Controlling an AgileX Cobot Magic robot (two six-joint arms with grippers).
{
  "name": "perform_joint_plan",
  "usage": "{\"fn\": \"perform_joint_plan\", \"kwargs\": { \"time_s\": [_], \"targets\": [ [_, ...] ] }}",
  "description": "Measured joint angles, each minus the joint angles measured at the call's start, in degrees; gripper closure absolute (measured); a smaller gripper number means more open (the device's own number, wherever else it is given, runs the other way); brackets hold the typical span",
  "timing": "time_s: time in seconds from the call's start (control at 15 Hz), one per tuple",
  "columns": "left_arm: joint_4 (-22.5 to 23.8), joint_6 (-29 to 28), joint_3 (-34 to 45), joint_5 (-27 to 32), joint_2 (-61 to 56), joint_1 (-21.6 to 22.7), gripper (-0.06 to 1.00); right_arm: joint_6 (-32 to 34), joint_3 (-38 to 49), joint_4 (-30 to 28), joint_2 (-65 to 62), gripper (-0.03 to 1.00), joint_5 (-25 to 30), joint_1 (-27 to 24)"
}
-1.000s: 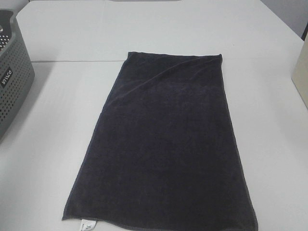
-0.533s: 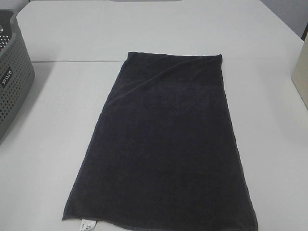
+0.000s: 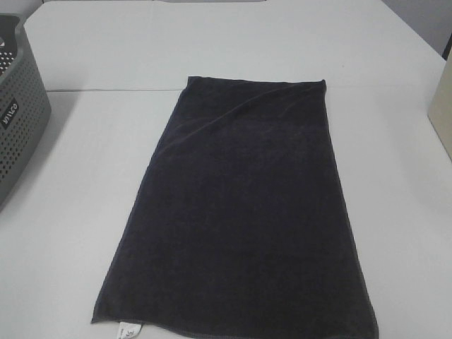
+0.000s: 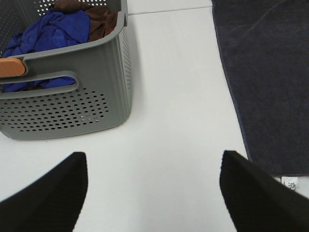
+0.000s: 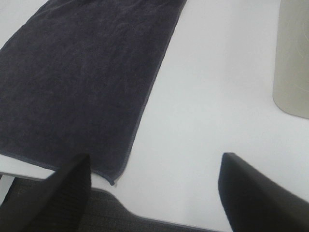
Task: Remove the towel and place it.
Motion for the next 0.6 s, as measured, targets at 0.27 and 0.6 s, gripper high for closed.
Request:
{"fn": "perform_joint_plan", "kwargs": {
  "time_s": [0.27, 0.6],
  "targets": [
    [-0.40, -0.63, 0.00, 0.00, 0.00, 0.00, 0.23, -0.17, 0.23, 0.17, 0.00, 0.26, -0.74, 0.00],
    [-0.52, -0.63, 0.00, 0.00, 0.00, 2.46, 0.23, -0.23, 0.23, 0.00, 0.00, 0.26, -0.74, 0.00]
  ]
}}
